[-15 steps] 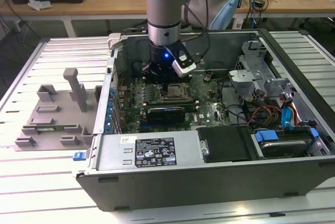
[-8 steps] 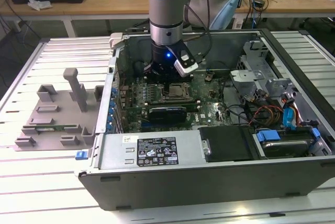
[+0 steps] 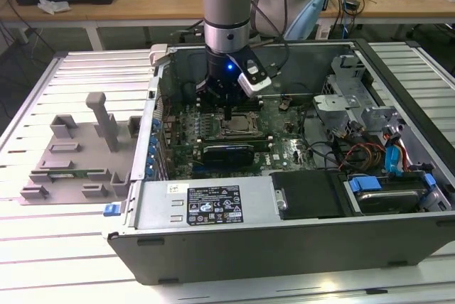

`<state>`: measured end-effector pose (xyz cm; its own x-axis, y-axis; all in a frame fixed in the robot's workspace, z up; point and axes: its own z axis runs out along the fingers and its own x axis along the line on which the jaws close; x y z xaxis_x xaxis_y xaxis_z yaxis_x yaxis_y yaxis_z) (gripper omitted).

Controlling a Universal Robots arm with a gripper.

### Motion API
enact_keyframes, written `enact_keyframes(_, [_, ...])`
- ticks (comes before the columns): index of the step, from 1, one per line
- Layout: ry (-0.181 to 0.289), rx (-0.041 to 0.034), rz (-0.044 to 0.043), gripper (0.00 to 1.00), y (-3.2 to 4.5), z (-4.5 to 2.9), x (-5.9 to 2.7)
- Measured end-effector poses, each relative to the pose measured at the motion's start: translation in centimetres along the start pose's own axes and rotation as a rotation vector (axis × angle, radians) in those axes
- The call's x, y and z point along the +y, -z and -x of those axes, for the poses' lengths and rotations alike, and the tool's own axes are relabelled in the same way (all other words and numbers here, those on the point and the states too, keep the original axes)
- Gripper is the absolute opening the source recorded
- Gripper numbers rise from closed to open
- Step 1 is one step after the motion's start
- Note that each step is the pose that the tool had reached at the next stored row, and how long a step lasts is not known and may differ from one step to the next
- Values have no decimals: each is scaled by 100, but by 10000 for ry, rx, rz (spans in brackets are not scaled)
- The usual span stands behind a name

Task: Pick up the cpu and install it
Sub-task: 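Close the cpu cover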

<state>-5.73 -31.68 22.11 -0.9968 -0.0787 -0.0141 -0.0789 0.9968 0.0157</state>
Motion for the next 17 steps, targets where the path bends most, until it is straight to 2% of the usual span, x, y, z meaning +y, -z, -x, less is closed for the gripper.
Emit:
enact_keyframes(5, [0,0,0,11,100,1,2])
enact_keyframes(11, [0,1,-2,11,112,1,1])
enact_keyframes(14, [0,1,-4,11,238,3,4])
enact_keyframes(16, [1,0,-7,11,287,4,5])
enact_keyframes(17, [1,1,-10,11,347,5,6])
